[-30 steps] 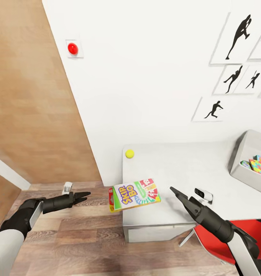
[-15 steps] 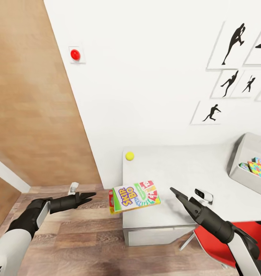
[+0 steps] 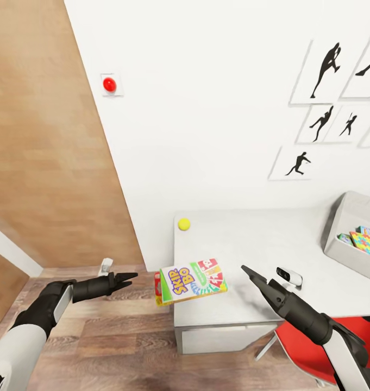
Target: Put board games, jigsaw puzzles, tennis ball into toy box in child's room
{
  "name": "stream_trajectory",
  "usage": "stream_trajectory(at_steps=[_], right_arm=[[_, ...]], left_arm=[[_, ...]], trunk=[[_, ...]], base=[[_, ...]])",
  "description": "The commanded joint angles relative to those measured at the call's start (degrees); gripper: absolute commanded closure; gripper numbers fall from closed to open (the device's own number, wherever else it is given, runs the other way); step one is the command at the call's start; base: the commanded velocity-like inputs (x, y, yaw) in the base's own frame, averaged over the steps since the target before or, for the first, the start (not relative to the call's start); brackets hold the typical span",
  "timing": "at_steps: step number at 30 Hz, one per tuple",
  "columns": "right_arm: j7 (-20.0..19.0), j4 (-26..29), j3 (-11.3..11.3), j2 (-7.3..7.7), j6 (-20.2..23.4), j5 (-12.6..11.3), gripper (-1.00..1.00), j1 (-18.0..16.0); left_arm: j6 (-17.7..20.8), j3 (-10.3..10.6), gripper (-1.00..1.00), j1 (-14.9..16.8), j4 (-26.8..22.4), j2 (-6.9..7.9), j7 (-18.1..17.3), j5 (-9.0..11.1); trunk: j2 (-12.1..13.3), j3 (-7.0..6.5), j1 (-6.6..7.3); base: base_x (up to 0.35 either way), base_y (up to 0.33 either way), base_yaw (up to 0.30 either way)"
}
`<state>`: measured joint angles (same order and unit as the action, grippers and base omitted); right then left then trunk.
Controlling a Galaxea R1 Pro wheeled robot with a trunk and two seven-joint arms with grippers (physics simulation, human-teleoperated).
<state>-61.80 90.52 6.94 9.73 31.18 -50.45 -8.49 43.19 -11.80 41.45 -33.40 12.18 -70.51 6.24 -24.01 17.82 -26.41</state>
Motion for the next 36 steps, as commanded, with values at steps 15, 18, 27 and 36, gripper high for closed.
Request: stream_trajectory(at_steps=[15, 18, 27, 36], right_arm=[[-0.23, 0.01, 0.99, 0.19, 0.54, -0.4, -1.0, -0.02], [-0.24, 0.01, 1.64, 0.24, 0.54, -0.42, -1.0, 0.02], [-0.24, -0.07, 2.31, 0.28, 0.55, -0.44, -1.0, 0.05], [-0.25, -0.16, 2.45, 0.36, 0.55, -0.37, -1.0, 0.05]], left_arm=[[3.9, -0.22, -1.0, 0.11, 0.19, 0.41, 0.15, 0.1], [4.08, -0.24, -1.0, 0.12, 0.27, 0.28, 0.19, 0.07], [4.37, -0.29, -1.0, 0.12, 0.35, 0.4, 1.45, 0.13], [4.66, -0.33, -1.0, 0.13, 0.32, 1.4, 1.6, 0.24]], trunk=[[-6.13, 2.54, -3.33], [-7.33, 3.08, -3.99], [-10.94, 4.69, -5.96], [-14.55, 6.31, -7.94]], base=[[0.0, 0.0, 0.0], [0.0, 0.0, 0.0], [0.0, 0.0, 0.0], [0.0, 0.0, 0.0]])
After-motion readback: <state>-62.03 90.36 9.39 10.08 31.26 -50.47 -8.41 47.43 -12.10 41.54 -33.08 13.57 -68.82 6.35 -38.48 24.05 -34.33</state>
